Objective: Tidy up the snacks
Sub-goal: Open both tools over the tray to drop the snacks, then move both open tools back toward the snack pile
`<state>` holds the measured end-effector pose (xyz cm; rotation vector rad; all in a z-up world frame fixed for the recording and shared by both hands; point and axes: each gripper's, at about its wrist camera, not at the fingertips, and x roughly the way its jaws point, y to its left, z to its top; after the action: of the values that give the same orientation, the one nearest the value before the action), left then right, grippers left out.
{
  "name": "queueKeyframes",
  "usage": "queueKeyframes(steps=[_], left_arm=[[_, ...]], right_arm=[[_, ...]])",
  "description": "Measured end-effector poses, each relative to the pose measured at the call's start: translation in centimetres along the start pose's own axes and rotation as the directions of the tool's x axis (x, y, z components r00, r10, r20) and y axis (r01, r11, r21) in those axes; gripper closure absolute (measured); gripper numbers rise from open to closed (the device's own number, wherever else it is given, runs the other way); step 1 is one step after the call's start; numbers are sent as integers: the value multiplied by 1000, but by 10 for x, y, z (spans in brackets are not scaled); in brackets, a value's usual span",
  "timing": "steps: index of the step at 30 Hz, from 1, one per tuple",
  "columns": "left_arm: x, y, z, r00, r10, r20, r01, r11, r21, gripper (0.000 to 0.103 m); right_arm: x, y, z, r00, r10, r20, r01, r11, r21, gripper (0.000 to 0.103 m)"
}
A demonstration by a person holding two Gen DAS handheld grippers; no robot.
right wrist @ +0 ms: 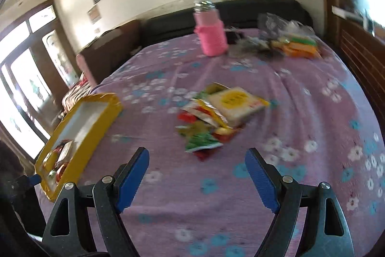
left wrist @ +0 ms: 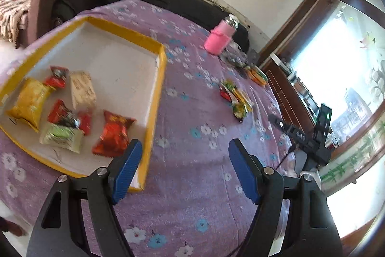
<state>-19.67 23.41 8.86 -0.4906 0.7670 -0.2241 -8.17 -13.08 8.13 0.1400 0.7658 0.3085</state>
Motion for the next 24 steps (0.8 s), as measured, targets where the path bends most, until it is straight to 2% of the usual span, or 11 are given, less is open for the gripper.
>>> queueKeyframes(steps=[3,4,5,6,7,8,11,13,18,24], left_arm=[[-24,8,11,993,17,117,-14,999,-29,26],[-30,12,14,989,32,144,-26,999,-42,16],[-34,17,16,987,23,158,-13,998,-64,15],[-33,22,15,988,-10,153,23,996,-82,15],[-28,28,15,992,-57,109,69,991,-113,15],[-22,31,14,995,-69,76,79,988,-131,15],[-5,32,5,998,-63,23,65,988,-143,15],[4,27,1,999,-47,2,47,992,-121,15],[5,18,4,1000,-23,3,23,996,-87,15],[2,10,-1,1000,-8,2,8,1000,-30,15]], right_arm=[[0,-24,2,1000,6,3,-6,998,62,19],[1,-28,3,1000,10,6,-11,997,78,19],[0,-36,7,1000,19,12,-20,994,104,19],[0,-46,13,999,29,24,-32,990,136,19],[0,-57,18,999,33,35,-39,984,171,19],[2,-63,21,999,36,38,-43,979,197,19],[13,-94,34,997,69,30,-75,942,326,20],[23,-103,41,998,62,19,-64,932,358,20],[69,-98,63,997,26,-67,-3,947,322,30],[109,-61,63,990,-13,-139,49,964,260,31]])
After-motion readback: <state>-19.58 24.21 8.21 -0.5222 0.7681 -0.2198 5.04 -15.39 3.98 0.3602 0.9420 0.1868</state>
